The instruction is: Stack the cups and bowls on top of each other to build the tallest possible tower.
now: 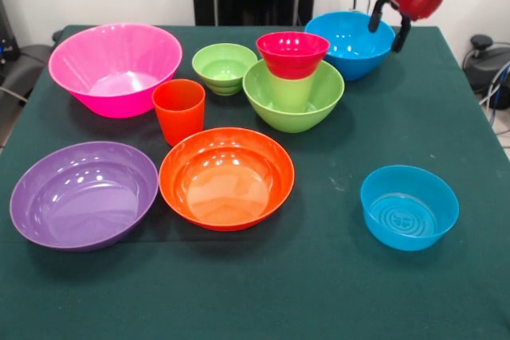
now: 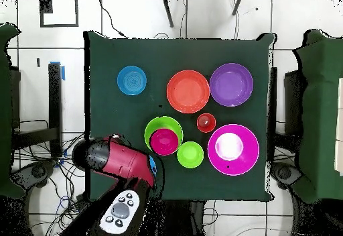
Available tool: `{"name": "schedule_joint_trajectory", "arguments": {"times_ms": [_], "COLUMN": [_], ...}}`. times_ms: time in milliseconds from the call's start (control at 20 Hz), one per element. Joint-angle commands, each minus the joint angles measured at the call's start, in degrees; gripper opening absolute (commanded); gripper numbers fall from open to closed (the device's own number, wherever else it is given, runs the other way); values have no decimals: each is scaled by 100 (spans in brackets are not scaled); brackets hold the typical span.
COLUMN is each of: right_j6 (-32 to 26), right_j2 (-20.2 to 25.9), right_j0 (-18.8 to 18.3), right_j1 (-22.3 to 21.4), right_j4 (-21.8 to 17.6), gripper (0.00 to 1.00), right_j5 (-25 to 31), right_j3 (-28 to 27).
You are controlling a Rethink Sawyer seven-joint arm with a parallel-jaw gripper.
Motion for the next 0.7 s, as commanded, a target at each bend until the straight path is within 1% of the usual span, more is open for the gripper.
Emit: {"name": "schedule_joint_trajectory", "arguments": {"times_ms": [50,250,350,500,650,700], "right_j6": [1456,1444,1445,1336,1340,1367], "right_j2": [266,717,907,1061,1138,1100], "right_j0": [161,0,-63,-200,-240,-195], "right_j1": [411,778,882,926,1044,1055], "right_j4": [245,579,708,803,884,909], "gripper": [100,100,100,100,100,100], "right_j5": [22,-822,-1132,-1332,-1534,-1539], "right_j3": [-120,52,99,180,151,146]}}
